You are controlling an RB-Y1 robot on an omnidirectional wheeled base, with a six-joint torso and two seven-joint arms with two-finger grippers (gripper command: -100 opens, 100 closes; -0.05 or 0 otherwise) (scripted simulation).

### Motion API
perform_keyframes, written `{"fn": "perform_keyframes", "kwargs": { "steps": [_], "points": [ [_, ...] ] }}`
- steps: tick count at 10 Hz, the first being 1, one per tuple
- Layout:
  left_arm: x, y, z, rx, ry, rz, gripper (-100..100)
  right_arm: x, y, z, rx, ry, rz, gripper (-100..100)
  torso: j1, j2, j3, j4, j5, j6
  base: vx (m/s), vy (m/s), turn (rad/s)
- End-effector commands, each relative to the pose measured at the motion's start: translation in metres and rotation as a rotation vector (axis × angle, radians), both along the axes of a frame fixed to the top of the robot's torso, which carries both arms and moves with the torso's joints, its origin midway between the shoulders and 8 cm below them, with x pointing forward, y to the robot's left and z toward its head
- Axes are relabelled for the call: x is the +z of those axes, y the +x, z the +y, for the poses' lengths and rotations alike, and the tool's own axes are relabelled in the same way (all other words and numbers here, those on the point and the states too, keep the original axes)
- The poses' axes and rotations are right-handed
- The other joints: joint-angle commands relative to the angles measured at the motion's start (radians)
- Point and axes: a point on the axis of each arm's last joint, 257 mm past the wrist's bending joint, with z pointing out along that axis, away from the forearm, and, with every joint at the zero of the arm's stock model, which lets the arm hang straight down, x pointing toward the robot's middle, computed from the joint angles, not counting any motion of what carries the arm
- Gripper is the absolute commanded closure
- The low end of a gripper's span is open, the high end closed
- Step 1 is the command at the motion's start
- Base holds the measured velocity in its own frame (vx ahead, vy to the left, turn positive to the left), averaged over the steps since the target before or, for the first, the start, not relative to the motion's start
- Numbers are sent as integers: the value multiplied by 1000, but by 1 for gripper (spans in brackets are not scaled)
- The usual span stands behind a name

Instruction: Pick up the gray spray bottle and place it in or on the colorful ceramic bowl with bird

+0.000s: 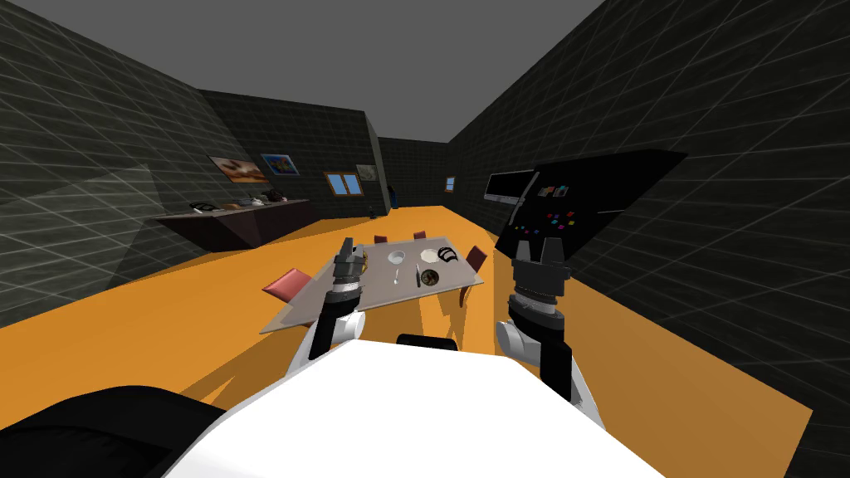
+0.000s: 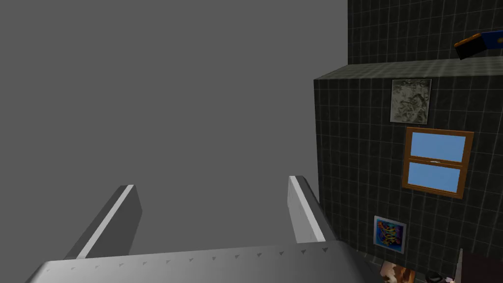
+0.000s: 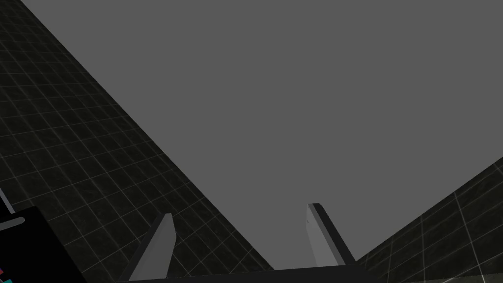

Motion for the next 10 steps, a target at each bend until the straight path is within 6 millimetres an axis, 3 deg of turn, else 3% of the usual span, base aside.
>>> {"fn": "perform_keyframes", "kwargs": {
  "steps": [1, 10],
  "points": [
    [-6, 4, -2, -3, 40, 20, -100, 0, 0, 0, 0, 0, 0, 0, 0, 0, 0, 0, 0, 0, 4, -11, 6],
    [-80, 38, 1, 68, 326, 201, -100, 0, 0, 0, 0, 0, 0, 0, -5, 0, 0, 0, -1, 0, 1, -61, 11]
  ]
}}
